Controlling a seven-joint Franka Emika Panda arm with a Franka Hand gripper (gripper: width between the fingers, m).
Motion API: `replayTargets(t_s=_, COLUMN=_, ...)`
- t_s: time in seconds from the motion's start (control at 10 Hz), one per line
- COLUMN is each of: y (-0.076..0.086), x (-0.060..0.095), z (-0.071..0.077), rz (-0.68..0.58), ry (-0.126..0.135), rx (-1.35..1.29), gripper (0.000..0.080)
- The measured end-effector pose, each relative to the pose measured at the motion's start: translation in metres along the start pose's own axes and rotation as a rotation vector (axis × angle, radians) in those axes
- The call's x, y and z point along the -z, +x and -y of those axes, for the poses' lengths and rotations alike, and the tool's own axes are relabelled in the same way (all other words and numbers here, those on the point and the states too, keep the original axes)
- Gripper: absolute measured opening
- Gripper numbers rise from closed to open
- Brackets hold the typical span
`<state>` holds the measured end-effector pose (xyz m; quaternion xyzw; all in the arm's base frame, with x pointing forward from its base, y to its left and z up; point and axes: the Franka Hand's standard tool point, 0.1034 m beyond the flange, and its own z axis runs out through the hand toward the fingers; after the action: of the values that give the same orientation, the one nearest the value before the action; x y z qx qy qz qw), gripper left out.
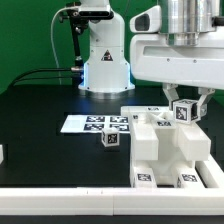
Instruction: Assemble chair
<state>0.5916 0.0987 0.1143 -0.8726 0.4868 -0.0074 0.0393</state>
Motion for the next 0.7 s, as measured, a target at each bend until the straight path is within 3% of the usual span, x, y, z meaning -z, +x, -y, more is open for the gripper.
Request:
replayTargets(t_s=0.1, y=-0.0003, x=-0.0005, z=0.0012, rz=-0.001, ry=0.002, rx=-0.152, gripper=0.0281)
replayTargets(t_s=0.4, y=0.0001, x=-0.0021, z=0.0042, rz=0.036, ry=0.054, rx=-0.488, gripper=0.0281)
replayTargets(t_s=0.7, y=-0.0027, x=-0.0025, z=0.0052, rz=0.036, ry=0.053, rx=-0.476, gripper=0.0281)
